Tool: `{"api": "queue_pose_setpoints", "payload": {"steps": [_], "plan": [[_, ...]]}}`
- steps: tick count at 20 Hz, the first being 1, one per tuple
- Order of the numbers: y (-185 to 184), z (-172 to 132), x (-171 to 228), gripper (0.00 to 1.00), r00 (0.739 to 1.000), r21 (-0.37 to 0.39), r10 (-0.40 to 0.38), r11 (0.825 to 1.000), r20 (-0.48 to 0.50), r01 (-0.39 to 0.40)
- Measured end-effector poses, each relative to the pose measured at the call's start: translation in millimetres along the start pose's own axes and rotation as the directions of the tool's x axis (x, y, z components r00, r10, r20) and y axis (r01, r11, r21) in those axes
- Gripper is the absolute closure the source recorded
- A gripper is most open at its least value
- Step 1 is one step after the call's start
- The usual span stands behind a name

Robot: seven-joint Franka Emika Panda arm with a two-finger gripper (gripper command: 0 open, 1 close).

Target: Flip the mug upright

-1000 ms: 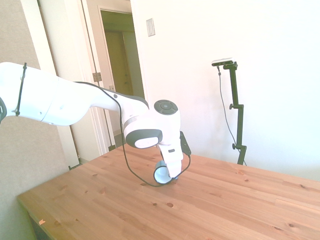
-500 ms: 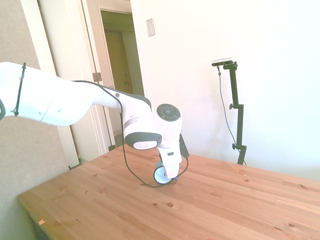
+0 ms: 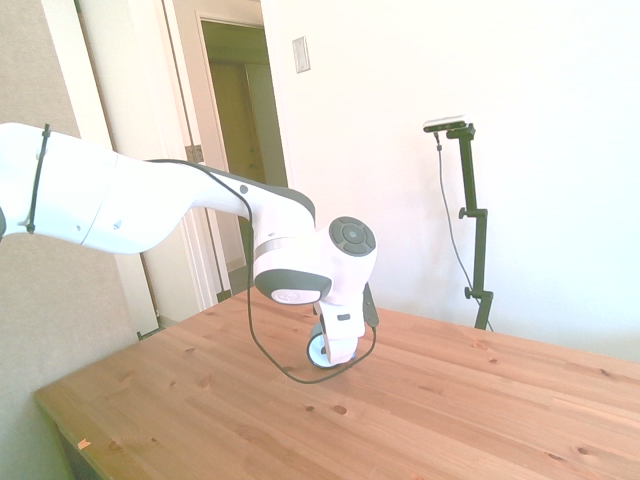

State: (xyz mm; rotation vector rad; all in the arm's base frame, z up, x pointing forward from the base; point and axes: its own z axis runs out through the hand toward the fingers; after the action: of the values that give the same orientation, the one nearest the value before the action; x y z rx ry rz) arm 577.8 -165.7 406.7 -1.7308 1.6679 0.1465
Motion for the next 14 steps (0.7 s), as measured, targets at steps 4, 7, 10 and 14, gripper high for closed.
{"api": "queue_pose_setpoints", "payload": {"steps": [4, 7, 10, 14], "plan": [[4, -8, 9, 0.0, 0.999, 0.0, 0.03, 1.0, 0.035, -0.03], [5, -19, 16, 0.0, 0.994, 0.005, 0.061, 0.998, 0.093, -0.061], [1, -26, 22, 0.0, 0.994, 0.033, 0.059, 0.998, 0.095, -0.062], [4, -24, 22, 0.0, 0.989, 0.003, 0.073, 0.997, 0.132, -0.074]]}}
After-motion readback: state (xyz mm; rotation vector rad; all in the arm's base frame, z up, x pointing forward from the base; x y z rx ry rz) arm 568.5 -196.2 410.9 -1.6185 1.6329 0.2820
